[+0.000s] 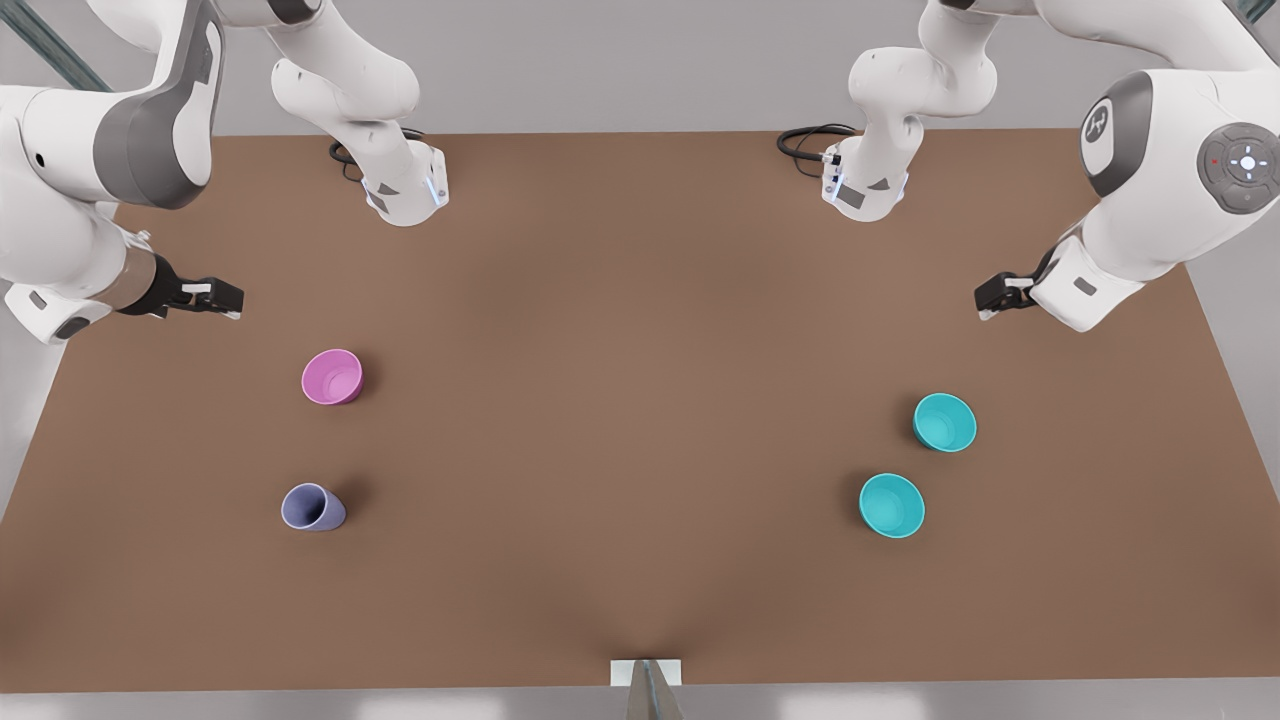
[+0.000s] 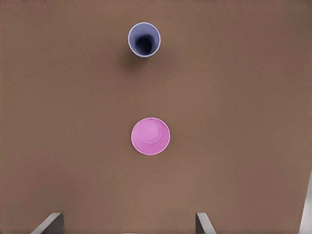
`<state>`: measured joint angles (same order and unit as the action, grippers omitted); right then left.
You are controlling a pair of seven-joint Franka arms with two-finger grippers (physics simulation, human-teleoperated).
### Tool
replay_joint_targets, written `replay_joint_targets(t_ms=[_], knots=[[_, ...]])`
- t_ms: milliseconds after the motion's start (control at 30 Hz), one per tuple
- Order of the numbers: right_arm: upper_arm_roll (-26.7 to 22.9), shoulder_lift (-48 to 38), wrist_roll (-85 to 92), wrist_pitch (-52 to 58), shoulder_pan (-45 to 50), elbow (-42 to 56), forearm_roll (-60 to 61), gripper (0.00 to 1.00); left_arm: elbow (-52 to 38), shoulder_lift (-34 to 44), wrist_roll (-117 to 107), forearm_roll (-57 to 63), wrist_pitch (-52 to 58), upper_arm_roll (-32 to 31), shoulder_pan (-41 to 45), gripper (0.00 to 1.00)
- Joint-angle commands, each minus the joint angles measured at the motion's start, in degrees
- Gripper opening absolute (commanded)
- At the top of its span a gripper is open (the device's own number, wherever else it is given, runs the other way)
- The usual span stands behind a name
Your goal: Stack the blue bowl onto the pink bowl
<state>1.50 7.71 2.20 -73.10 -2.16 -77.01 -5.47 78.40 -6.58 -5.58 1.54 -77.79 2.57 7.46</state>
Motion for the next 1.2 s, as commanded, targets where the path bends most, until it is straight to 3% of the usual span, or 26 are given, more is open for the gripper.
replay_joint_targets(t_ms=[0,133,200,400,533,767,1167], knots=[[-0.1,-0.1,0.0,-0.2,0.0,-0.1,-0.1,1.00,0.0,0.1,-1.3,0.0,0.3,0.1,0.0,1.00],[-2.1,1.2,-1.1,1.4,1.5,-0.5,-0.6,1.00,0.2,-0.4,-1.9,-0.3,0.1,0.1,0.0,1.00],[-3.2,4.8,-0.4,-0.1,0.8,-5.3,-1.3,1.00,0.2,-0.4,-1.8,-0.3,0.1,0.1,0.0,1.00],[-4.9,-0.2,-0.7,-27.7,-2.0,-31.3,-0.3,1.00,1.1,-1.0,-1.8,-0.1,0.3,0.3,0.0,1.00],[-5.4,-0.6,-0.7,-39.5,-3.9,-43.0,1.9,1.00,1.2,-1.4,-1.7,0.0,1.2,0.3,0.0,1.00],[-8.4,2.4,-0.6,-50.1,-5.0,-51.7,4.3,1.00,1.2,-1.7,-1.3,-0.1,1.3,0.9,0.0,1.00],[-8.4,11.9,-0.7,-53.8,-6.1,-51.6,7.7,1.00,1.4,-2.0,-1.2,-0.1,1.4,1.1,0.0,1.00]])
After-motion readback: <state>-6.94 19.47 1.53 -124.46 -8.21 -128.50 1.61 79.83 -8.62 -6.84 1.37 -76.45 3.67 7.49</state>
